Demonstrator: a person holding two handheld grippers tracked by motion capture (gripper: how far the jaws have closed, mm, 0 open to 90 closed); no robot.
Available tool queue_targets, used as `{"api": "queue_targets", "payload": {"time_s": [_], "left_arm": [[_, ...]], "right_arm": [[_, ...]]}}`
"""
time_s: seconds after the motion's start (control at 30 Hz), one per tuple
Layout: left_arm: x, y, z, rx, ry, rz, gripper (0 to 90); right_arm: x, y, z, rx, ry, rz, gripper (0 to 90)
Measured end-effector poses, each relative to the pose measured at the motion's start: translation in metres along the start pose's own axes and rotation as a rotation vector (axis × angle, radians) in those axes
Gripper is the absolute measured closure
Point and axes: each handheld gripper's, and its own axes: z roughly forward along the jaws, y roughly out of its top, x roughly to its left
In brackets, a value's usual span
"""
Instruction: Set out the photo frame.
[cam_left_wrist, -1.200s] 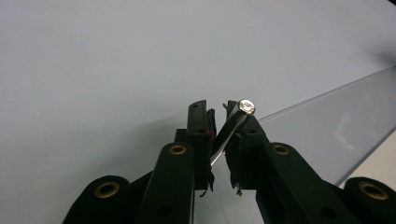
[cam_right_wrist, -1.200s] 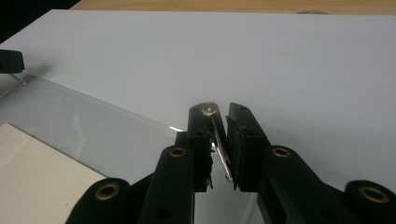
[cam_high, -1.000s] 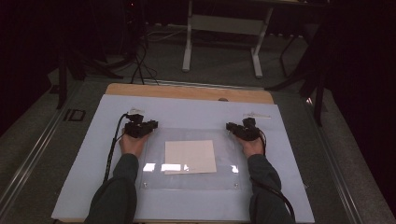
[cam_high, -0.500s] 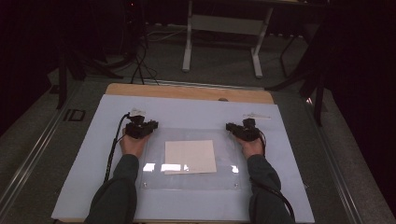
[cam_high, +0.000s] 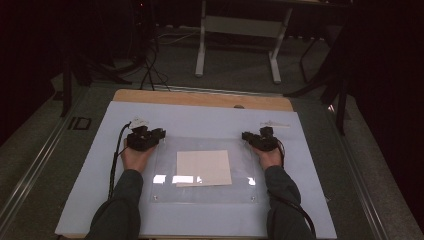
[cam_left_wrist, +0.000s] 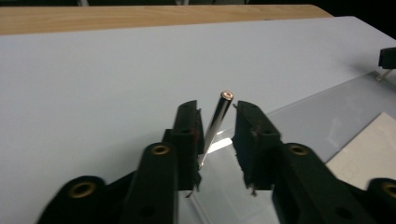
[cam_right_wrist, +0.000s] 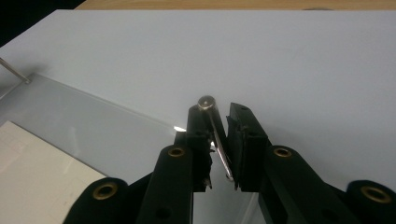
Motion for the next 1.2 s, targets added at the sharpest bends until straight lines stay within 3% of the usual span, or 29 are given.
{"api": "queue_targets", "payload": {"time_s": [0.23,0.47,0.63,1.2], "left_arm": [[-0.002,-0.003,-0.001,0.018,0.012,0.028,83.8],[-0.003,-0.002,-0.002,-0.002,0.016,0.036,83.7],[-0.003,0.001,0.000,-0.007,0.015,0.036,82.5],[-0.002,0.002,0.004,-0.031,0.019,0.040,83.0]], "right_arm": [[0.001,-0.001,-0.004,-0.011,-0.023,-0.014,71.7],[0.009,0.002,-0.016,-0.060,-0.054,-0.083,73.7],[0.012,0.005,-0.017,-0.039,-0.065,-0.113,82.3],[0.011,0.006,-0.016,-0.024,-0.068,-0.115,83.1]]}}
